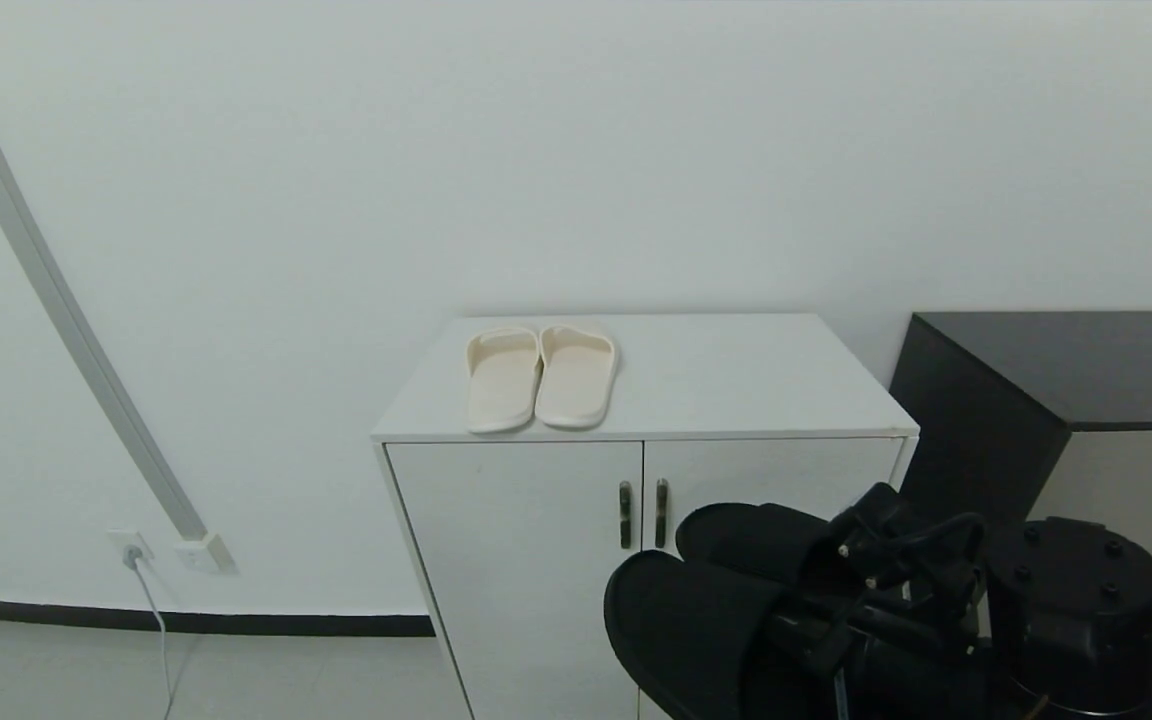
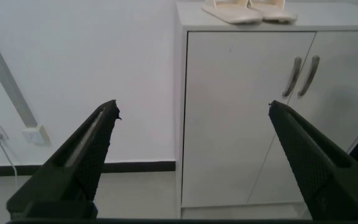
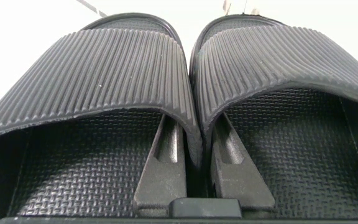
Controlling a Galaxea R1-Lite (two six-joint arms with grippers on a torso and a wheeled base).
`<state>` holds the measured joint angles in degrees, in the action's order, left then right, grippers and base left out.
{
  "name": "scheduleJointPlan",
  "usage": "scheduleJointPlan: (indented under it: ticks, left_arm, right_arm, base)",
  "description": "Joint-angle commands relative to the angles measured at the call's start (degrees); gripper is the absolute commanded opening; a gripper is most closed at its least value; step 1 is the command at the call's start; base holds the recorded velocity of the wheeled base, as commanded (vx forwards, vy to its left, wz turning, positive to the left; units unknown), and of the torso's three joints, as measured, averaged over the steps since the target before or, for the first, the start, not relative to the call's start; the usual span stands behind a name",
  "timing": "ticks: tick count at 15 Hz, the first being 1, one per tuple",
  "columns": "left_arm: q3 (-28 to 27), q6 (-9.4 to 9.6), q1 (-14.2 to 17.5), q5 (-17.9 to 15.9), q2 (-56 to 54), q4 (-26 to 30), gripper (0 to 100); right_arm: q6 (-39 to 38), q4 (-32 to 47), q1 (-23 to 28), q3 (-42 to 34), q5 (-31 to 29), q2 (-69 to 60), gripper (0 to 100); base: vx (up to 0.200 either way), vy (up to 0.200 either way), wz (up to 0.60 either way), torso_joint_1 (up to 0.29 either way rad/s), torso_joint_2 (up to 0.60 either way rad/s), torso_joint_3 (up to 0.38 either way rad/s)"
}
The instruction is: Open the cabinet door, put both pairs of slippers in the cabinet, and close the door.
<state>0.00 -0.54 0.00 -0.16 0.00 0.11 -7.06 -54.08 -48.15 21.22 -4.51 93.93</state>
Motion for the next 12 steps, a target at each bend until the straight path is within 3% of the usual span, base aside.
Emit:
scheduleJointPlan:
  ticks: [1,12]
  left_arm:
    - [0.0,0.01,-0.1,0.0,0.1,0.0,100]
    - [0.0,0.27,0.0,-0.1,0.1,0.0,100]
  right_arm:
    - [0.1,-0.1,-0.5,-1.4,0.1,0.6,0]
    - [1.5,-4.2,-0.1,-2.8,0.4,2.0,0]
  base:
    - [0.000,0.000,0.00,-0.227,0.56,0.320]
    - [0.000,0.000,0.00,-0.189,0.51,0.326]
